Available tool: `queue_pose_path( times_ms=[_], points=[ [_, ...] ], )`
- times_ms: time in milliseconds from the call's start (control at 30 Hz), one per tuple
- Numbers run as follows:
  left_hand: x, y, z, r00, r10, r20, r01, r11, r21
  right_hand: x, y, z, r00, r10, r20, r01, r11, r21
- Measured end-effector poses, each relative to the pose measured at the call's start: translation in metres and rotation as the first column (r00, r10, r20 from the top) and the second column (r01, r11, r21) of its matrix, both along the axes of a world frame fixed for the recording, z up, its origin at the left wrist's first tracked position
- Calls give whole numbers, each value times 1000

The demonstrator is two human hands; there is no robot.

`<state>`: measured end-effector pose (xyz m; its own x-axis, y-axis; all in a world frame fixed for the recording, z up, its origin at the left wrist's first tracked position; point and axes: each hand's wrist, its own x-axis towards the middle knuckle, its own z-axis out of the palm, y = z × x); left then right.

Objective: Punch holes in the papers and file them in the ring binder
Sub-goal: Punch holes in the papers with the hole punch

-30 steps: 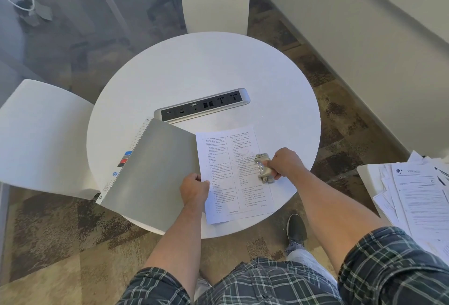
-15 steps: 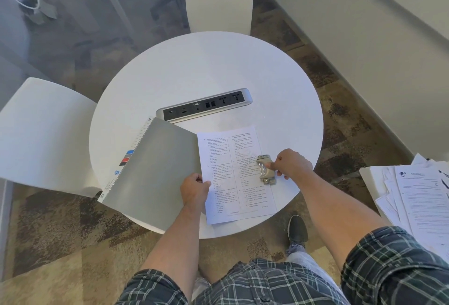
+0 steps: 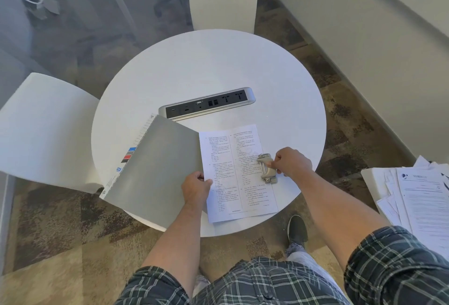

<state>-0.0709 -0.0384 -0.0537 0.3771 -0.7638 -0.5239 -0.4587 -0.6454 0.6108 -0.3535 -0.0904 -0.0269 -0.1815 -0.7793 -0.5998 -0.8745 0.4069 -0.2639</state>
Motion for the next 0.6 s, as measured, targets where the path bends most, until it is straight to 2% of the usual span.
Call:
queue_pose_path(
  times_ms=[600],
  points=[
    [1, 0, 2, 1000, 5, -24, -4, 1000, 10, -12, -6, -12, 993, -43, 113, 32, 995, 93]
  ],
)
